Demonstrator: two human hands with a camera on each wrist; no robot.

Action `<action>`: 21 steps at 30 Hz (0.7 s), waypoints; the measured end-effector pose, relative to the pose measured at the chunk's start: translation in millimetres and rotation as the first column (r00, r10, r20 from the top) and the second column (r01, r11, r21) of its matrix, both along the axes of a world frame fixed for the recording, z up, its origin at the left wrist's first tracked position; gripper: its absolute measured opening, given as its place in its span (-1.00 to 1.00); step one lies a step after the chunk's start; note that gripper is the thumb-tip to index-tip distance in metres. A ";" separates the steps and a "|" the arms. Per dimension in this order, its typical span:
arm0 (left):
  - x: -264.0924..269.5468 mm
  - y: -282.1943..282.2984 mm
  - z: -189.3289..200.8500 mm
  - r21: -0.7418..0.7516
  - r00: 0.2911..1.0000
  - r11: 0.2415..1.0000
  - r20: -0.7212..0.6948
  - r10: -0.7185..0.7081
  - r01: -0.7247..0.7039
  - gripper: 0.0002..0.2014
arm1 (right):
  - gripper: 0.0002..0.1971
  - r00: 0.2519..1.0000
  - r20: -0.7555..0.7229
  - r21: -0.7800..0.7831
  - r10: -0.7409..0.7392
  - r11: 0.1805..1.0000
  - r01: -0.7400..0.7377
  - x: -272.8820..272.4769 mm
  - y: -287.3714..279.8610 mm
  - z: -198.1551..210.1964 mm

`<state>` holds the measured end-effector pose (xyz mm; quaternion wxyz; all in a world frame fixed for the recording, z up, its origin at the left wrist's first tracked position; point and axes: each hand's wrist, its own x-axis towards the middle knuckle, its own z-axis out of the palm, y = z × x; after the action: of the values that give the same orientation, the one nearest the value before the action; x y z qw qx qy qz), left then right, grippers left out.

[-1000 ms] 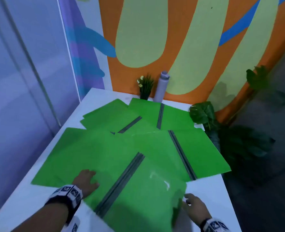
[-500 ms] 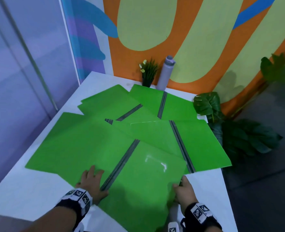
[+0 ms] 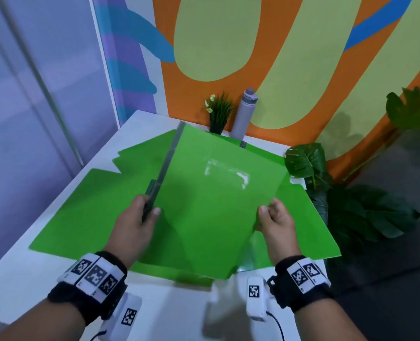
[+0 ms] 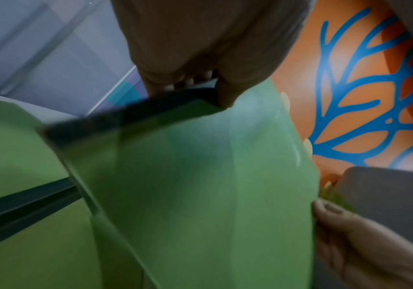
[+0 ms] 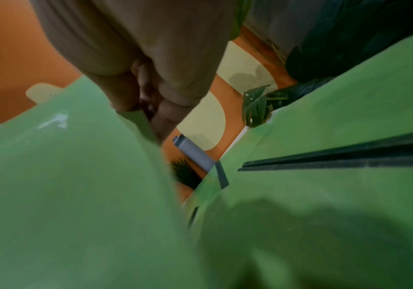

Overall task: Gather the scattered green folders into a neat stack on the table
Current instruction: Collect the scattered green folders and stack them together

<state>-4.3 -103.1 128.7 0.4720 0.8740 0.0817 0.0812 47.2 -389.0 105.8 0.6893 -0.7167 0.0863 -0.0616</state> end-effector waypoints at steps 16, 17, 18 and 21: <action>20.4 82.9 -98.2 0.012 0.766 0.909 -0.533 0.359 -0.417 -0.41 | -0.71 0.847 -0.462 -0.863 -0.263 0.354 -0.361 5.6 -55.3 -126.6; 18.7 82.7 -103.4 0.030 0.752 0.911 -0.554 0.357 -0.410 -0.39 | -0.69 0.852 -0.457 -0.871 -0.254 0.321 -0.372 1.6 -51.9 -130.3; 17.1 82.1 -107.0 0.035 0.741 0.911 -0.570 0.355 -0.410 -0.38 | -0.68 0.857 -0.452 -0.878 -0.247 0.290 -0.380 -2.6 -48.8 -133.4; 14.8 83.1 -117.6 0.015 0.728 0.910 -0.595 0.342 -0.415 -0.37 | -0.69 0.867 -0.438 -0.888 -0.236 0.261 -0.378 -11.9 -44.8 -138.9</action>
<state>10.6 -20.0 11.1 0.4480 0.7910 0.4040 -0.1020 35.2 -433.8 -33.1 0.0653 -0.9768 0.1683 0.1152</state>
